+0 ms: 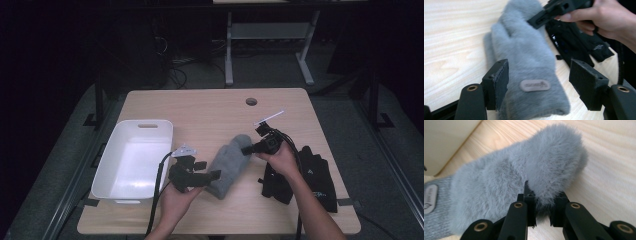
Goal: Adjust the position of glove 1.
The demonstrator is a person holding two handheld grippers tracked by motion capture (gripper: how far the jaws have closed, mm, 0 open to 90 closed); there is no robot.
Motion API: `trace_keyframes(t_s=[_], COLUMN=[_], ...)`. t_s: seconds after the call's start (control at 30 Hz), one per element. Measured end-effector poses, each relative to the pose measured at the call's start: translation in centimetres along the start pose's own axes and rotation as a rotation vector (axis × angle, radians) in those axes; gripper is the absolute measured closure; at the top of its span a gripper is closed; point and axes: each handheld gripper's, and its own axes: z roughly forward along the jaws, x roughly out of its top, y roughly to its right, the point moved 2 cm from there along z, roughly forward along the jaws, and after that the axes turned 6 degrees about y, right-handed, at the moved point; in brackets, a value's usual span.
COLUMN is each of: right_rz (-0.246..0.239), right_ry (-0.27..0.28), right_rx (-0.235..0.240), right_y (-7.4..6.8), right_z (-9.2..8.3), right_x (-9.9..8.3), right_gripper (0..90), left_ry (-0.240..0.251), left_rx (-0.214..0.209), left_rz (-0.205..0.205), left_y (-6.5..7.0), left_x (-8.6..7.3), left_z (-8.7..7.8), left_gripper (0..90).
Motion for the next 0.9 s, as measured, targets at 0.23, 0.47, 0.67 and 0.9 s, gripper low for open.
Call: trace_keyframes(t_s=[0.23, 0.47, 0.67, 0.9], right_rz=[0.014, 0.012, 0.01, 0.03], right_ry=[0.013, 0.008, 0.015, 0.028], right_rx=[0.001, -0.007, -0.002, 0.003], right_y=[0.7, 1.0, 1.3, 1.4], right_z=[-0.1, -0.1, 0.1, 0.2], right_x=[-0.8, -1.3, -1.5, -1.8], right_gripper=[78.3, 77.9, 77.7, 77.6], left_ry=[-0.06, -0.117, -0.133, -0.162], left_rx=[0.024, -0.012, -0.032, -0.113], left_rz=[-0.055, -0.151, -0.208, -0.28], left_y=[-1.0, -1.6, -2.0, -2.8], left_x=[-1.0, -2.1, -2.7, -3.4], left_z=[1.1, 2.3, 2.8, 3.3], left_gripper=[29.9, 29.2, 27.9, 31.8])
